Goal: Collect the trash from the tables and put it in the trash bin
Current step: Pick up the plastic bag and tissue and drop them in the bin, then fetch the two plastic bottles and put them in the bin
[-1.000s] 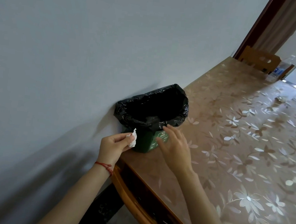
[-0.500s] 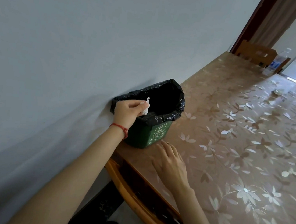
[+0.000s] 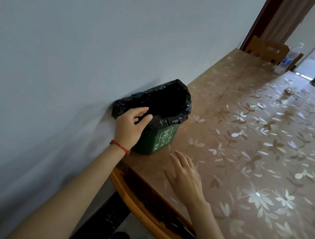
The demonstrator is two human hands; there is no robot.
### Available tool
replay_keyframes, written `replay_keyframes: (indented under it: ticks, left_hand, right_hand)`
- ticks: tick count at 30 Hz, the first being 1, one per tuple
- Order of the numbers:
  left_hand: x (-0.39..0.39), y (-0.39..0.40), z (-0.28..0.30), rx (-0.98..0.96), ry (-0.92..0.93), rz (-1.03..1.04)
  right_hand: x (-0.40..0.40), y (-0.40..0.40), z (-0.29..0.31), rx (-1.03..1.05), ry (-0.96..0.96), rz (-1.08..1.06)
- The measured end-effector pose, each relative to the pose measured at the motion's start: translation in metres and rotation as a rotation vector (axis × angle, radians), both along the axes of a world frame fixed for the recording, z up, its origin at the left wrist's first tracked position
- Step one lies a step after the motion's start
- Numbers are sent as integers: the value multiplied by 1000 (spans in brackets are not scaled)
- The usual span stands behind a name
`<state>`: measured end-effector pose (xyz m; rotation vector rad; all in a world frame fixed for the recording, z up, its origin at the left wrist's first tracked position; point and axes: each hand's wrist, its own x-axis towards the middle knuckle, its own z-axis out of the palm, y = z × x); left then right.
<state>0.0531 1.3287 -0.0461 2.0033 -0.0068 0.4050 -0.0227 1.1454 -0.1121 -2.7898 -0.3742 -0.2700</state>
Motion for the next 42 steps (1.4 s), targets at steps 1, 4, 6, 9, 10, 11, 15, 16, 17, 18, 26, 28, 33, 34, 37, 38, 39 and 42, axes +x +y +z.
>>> replay_keyframes:
  ticks: [1,4,6,9,10,11,15,16,17,18,26,28,33,34,37,38,39,42]
  left_hand:
    - [-10,0,-7,54,-35,-26]
    - [-35,0,-33,265,-75,-105]
    - [-47,-3,-48,393,-65,-166]
    - [-55,-12,-67,624,-18,-270]
    - [-56,-16,-72,707,6,-310]
    - [-55,-19,-77,775,32,-346]
    - [-53,-38,-87,921,85,-452]
    - [-52,-44,-89,931,84,-476]
    - [-52,-50,-91,930,82,-504]
    - [-53,-57,-92,927,76,-532]
    - [-56,-120,-106,979,-77,-804]
    - [-60,-138,-107,990,-81,-886]
    - [-82,-190,-111,986,-175,-1101]
    - [-90,-201,-111,991,-206,-1140]
    - [-114,-235,-111,1002,-311,-1254]
    - [-123,-248,-111,1001,-334,-1296]
    - [-133,-260,-111,995,-358,-1332]
    - [-166,-300,-110,980,-423,-1422]
  right_hand:
    - [-1,-3,-1,-8,-3,-9]
    - [-4,-13,-7,-15,-6,-43]
    - [-7,-23,-15,-10,8,-75]
    - [-16,-39,-22,-28,59,-130]
    - [-21,-45,-23,-32,69,-159]
    - [-26,-50,-24,-36,78,-192]
    - [-48,-73,-30,-22,110,-339]
    - [-54,-78,-31,-8,120,-367]
    - [-60,-83,-33,1,120,-394]
    - [-68,-88,-34,3,118,-425]
    - [-132,-121,-40,-9,146,-739]
    - [-152,-128,-41,-7,150,-827]
    - [-208,-140,-41,20,108,-1031]
    - [-220,-141,-41,30,106,-1067]
    - [-259,-147,-42,61,120,-1204]
    - [-272,-150,-43,68,122,-1255]
    - [-285,-152,-44,70,120,-1300]
    - [-326,-160,-45,71,105,-1430]
